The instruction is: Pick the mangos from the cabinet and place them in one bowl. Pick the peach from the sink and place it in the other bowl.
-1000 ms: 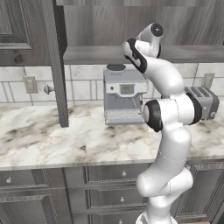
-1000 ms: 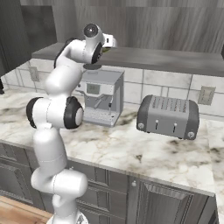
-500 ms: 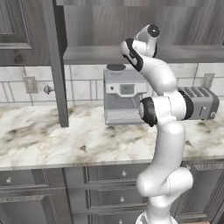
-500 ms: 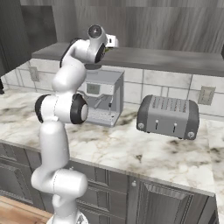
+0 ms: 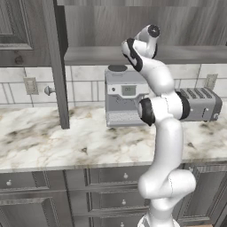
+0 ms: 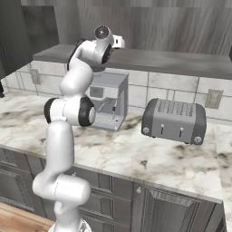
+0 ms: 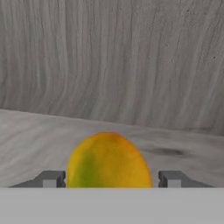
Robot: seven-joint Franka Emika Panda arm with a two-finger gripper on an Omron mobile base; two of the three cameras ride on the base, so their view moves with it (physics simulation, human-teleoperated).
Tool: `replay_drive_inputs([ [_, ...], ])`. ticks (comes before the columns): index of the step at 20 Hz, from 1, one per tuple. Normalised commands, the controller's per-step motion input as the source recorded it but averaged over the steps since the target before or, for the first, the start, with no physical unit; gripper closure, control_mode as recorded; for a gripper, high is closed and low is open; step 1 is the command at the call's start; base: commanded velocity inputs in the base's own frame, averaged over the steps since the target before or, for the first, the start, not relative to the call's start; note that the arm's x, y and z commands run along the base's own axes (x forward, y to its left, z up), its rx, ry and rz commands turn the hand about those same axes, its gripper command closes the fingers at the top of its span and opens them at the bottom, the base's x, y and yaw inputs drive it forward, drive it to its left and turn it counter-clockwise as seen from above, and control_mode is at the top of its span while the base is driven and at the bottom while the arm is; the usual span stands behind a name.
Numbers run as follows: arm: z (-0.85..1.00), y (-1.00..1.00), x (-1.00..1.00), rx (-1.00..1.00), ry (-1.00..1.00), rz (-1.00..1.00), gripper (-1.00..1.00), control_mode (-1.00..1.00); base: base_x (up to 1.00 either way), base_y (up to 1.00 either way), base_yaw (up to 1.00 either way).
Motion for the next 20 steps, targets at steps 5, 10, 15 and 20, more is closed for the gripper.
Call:
replay_drive_inputs([
  [5, -0.09, 0.0, 0.33, 0.0, 0.0, 0.0, 1.0, -1.0, 0.0, 0.0, 0.0],
  [10, -0.08, 0.0, 0.24, 0.01, 0.0, 0.0, 1.0, -1.0, 0.0, 0.0, 0.0],
  [15, 0.0, 0.0, -0.02, 0.0, 0.0, 0.0, 1.0, -1.0, 0.0, 0.0, 0.0],
  [20, 0.0, 0.0, -0.28, 0.0, -0.03, 0.0, 1.0, -1.0, 0.0, 0.0, 0.0],
])
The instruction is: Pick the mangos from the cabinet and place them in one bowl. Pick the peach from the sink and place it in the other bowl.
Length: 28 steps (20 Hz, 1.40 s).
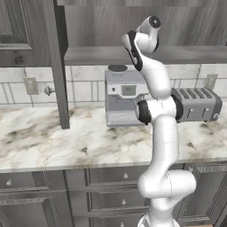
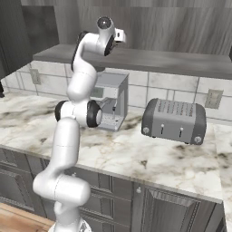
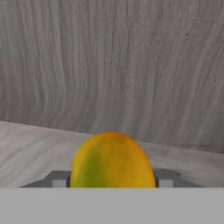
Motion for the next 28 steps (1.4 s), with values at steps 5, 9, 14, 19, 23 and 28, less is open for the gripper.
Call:
replay_drive_inputs([
  [5, -0.03, 0.01, -0.55, -0.01, -0.11, 0.04, 1.0, -1.0, 0.0, 0.0, 0.0],
  [9, -0.54, 0.14, -0.55, -0.13, -0.23, 0.13, 1.0, -1.0, 0.0, 0.0, 0.0],
  [14, -1.0, 0.34, -0.6, -0.3, -0.37, 0.2, 1.0, -1.0, 0.0, 0.0, 0.0],
  [19, -0.98, 0.37, -0.92, -0.35, -0.47, 0.22, 1.0, -1.0, 0.0, 0.0, 0.0],
  [23, -0.67, 0.22, -1.0, -0.25, -0.49, 0.18, 1.0, -1.0, 0.0, 0.0, 0.0],
  [28, -0.12, 0.02, -0.99, -0.1, -0.46, 0.05, 1.0, -1.0, 0.0, 0.0, 0.0],
])
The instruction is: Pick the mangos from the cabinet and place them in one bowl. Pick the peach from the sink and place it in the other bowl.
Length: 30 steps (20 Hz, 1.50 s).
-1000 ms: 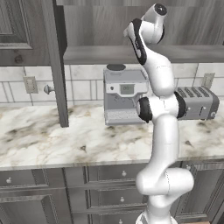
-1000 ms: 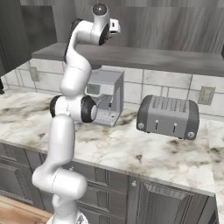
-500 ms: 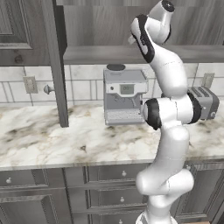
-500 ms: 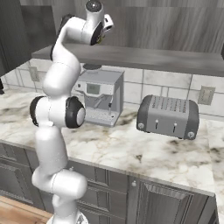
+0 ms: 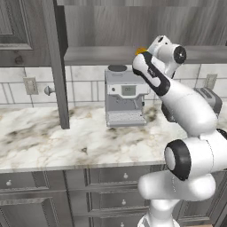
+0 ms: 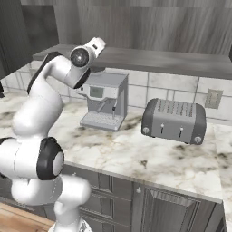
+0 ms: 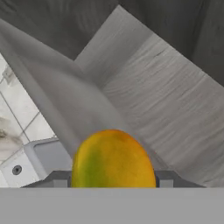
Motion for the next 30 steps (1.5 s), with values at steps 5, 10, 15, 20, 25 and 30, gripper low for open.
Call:
replay_drive_inputs([
  [5, 0.63, -0.02, -0.75, 0.06, -0.38, 0.0, 1.0, -1.0, 0.0, 0.0, 0.0],
  [10, 0.45, 0.0, -0.64, 0.15, -0.23, 0.0, 1.0, -1.0, 0.0, 0.0, 0.0],
  [15, -0.16, 0.0, -0.51, 0.07, -0.01, 0.0, 1.0, -1.0, 0.0, 0.0, 0.0],
  [20, -0.68, 0.0, -0.44, 0.0, 0.09, 0.0, 1.0, -1.0, 0.0, 0.0, 0.0],
  [25, -0.81, 0.0, -0.38, 0.0, 0.13, 0.0, 1.0, -1.0, 0.0, 0.0, 0.0],
  [30, -0.76, 0.0, -0.17, 0.0, 0.17, 0.0, 1.0, -1.0, 0.0, 0.0, 0.0],
])
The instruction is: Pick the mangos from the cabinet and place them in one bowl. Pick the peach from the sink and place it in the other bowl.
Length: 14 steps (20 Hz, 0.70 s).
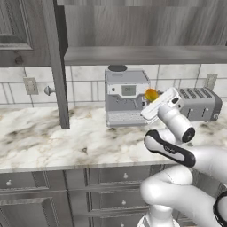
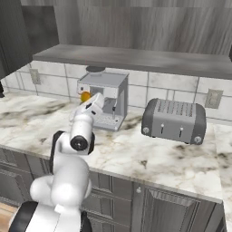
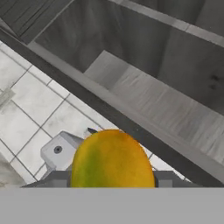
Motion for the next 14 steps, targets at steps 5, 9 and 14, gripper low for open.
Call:
replay_drive_inputs([
  [5, -0.45, 0.0, 0.0, 0.02, 0.2, 0.0, 1.0, -1.0, 0.0, 0.0, 0.0],
  [9, -0.45, 0.0, 0.0, 0.03, 0.23, -0.02, 1.0, -1.0, 0.0, 0.0, 0.0],
  [14, -0.61, 0.0, 0.0, 0.01, 0.28, -0.05, 1.0, -1.0, 0.0, 0.0, 0.0],
])
